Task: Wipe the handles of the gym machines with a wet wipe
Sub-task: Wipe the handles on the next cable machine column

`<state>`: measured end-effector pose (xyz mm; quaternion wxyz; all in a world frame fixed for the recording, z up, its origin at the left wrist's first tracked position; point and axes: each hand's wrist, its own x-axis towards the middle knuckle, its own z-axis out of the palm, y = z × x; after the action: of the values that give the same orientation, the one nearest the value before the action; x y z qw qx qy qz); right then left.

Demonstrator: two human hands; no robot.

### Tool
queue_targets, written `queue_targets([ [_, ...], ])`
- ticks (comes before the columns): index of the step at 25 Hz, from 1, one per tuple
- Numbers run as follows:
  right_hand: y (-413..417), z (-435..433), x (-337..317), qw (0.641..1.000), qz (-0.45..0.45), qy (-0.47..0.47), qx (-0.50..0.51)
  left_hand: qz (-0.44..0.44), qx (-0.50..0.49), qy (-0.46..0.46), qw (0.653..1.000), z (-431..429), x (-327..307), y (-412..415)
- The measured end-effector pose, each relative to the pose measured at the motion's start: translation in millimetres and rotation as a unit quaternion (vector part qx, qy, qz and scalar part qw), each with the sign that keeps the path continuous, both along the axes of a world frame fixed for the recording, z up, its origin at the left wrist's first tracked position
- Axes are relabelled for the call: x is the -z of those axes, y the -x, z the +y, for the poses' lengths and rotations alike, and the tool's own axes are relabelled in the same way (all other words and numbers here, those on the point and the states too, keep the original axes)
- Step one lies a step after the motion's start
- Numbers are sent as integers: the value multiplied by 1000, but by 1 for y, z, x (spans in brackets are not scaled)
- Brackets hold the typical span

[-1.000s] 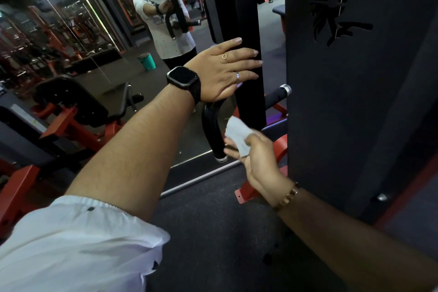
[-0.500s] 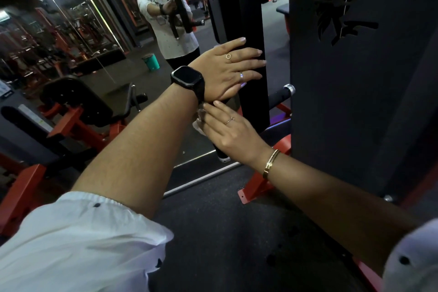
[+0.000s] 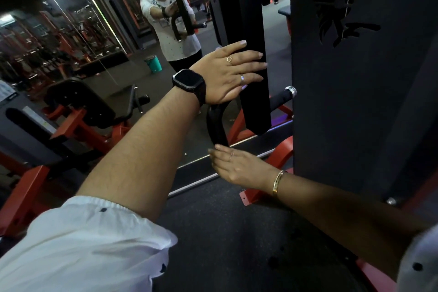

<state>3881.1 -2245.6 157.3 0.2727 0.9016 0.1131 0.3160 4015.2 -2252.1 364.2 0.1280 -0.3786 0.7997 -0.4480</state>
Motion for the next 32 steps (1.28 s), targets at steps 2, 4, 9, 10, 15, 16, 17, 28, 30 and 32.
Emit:
queue_targets([
  [2,-6,6,-35,989,-108,-88,-50,0,7,2,1000,-1,-1,-1],
  [4,-9,3,-59,975,-175,-129,-52,0,16,10,1000,-1,-1,-1],
  [9,2,-18,2,998,-33,-31,41,4,7,5,1000,0,1,1],
  [10,7,-19,19,998,12,-1,56,5,7,7,1000,0,1,1],
  [15,16,-17,4,999,-28,-34,-7,2,15,9,1000,-1,1,0],
  [16,15,-15,-15,994,-68,-83,-24,2,18,12,1000,-1,1,0],
  [17,14,-15,-33,987,-102,-120,-32,2,20,14,1000,-1,0,0],
  [28,24,-13,35,997,27,18,64,-3,7,15,1000,0,1,0],
  [30,24,-4,26,999,7,-43,26,-9,4,11,1000,0,0,-1],
  [32,10,6,0,993,-47,-102,-20,-4,3,9,1000,0,-1,-2],
])
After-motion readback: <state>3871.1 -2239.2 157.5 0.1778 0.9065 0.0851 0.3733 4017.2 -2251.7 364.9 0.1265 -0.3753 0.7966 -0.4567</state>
